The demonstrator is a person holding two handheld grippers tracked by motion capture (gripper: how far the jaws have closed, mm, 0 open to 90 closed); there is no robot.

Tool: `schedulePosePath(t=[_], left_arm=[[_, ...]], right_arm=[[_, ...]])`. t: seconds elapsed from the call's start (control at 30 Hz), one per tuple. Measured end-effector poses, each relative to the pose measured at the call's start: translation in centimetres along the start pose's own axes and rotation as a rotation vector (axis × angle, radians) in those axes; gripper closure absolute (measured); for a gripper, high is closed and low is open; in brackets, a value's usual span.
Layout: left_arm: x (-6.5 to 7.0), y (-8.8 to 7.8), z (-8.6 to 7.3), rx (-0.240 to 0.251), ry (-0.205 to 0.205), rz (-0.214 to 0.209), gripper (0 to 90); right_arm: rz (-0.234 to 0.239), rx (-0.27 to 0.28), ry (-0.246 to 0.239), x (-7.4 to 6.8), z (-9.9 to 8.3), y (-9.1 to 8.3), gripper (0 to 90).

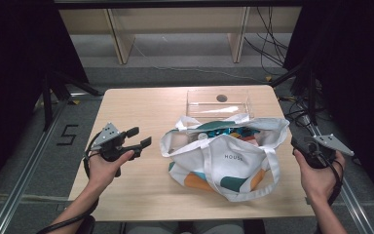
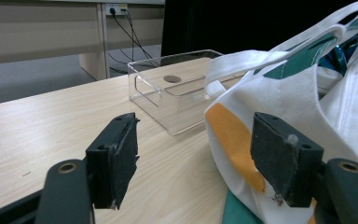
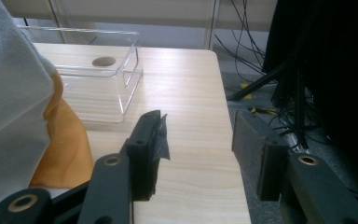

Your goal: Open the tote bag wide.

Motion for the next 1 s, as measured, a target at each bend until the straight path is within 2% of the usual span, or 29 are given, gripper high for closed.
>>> schedulePosePath(t=[0.07, 0.1, 0.13, 0.17, 0.27, 0.3, 0.33, 0.43, 0.5, 0.57, 0.6, 0.63, 0.67, 0.7, 0.73, 0.77, 0.8, 0.83, 0.87, 0.9, 0.97, 1.0], left_arm=[[0.1, 0.0, 0.1, 0.002, -0.002, 0.001, 31.4], [0.1, 0.0, 0.1, 0.004, 0.001, -0.001, 31.4], [0.1, 0.0, 0.2, 0.006, 0.002, -0.001, 31.7], [0.2, 0.1, 0.3, 0.015, -0.001, -0.006, 31.9], [0.6, 0.0, 0.4, 0.019, 0.004, -0.008, 32.7], [0.6, 0.0, 0.4, 0.019, 0.004, -0.008, 33.3], [0.8, -0.1, 0.6, 0.035, 0.009, -0.02, 34.6], [1.1, -0.3, 0.7, 0.045, 0.02, -0.012, 38.7], [1.5, -0.4, 1.1, 0.064, 0.033, -0.025, 42.6], [1.8, -0.5, 1.3, 0.075, 0.042, -0.033, 46.9], [2.5, -0.7, 1.7, 0.099, 0.043, -0.051, 48.6], [2.5, -0.7, 1.7, 0.099, 0.043, -0.051, 51.5], [2.9, -0.7, 1.9, 0.099, 0.064, -0.059, 54.9], [3.7, -0.8, 2.2, 0.094, 0.092, -0.077, 57.9], [3.7, -0.8, 2.2, 0.094, 0.092, -0.077, 59.9], [4.1, -0.7, 2.4, 0.099, 0.104, -0.095, 59.9], [4.6, -0.7, 2.5, 0.086, 0.107, -0.099, 64.0], [5.1, -0.4, 2.7, 0.096, 0.107, -0.125, 64.0], [5.9, -0.1, 3.0, 0.082, 0.117, -0.143, 64.4], [5.9, -0.1, 3.0, 0.082, 0.117, -0.143, 64.4], [7.2, 0.7, 3.4, 0.068, 0.131, -0.185, 63.6], [7.6, 1.0, 3.6, 0.06, 0.136, -0.201, 63.1]], right_arm=[[-0.003, -0.007, 0.013, -0.1, -0.1, -0.1, 52.6], [0.003, 0.018, -0.005, 0.0, 0.0, 0.1, 52.7], [0.0, 0.018, 0.027, -0.2, 0.0, 0.0, 52.8], [0.004, 0.019, 0.029, -0.3, 0.1, 0.0, 52.7], [0.006, -0.008, 0.015, -0.3, 0.0, -0.1, 52.0], [0.001, 0.005, 0.014, -0.3, 0.0, 0.0, 52.0], [0.007, 0.021, 0.005, -0.3, 0.1, 0.1, 52.0], [0.005, 0.021, 0.006, -0.3, 0.1, 0.1, 52.0], [0.015, 0.001, 0.004, -0.4, 0.1, -0.1, 51.8], [0.013, 0.012, 0.001, -0.4, 0.3, 0.0, 51.8], [0.012, 0.002, 0.004, -0.5, 0.3, -0.1, 51.9], [0.012, -0.003, 0.004, -0.6, 0.3, -0.1, 51.9], [0.012, 0.002, 0.001, -0.7, 0.2, -0.1, 51.9], [0.024, 0.019, -0.03, -0.6, 0.3, 0.1, 52.0], [0.026, 0.018, -0.031, -0.7, 0.3, 0.1, 52.1], [0.026, 0.018, -0.031, -0.7, 0.3, 0.1, 52.1], [0.017, 0.0, -0.02, -0.8, 0.2, -0.1, 52.3], [0.017, 0.0, -0.02, -0.8, 0.2, -0.1, 52.3], [0.011, -0.005, -0.024, -0.8, 0.2, -0.2, 52.3], [0.011, -0.005, -0.024, -0.8, 0.2, -0.2, 52.3], [0.016, -0.009, -0.008, -0.8, 0.1, -0.2, 52.7], [0.017, -0.003, -0.017, -0.7, 0.2, -0.2, 52.9]])
Point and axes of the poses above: each handheld gripper's, and its own axes: y roughly forward along the jaws, z roughly out of its top, x roughly to its right, the point moved 4 cm from there along y, roughly forward along the jaws, and after that the axes turned 6 degrees about -z, right-handed, at the moved point
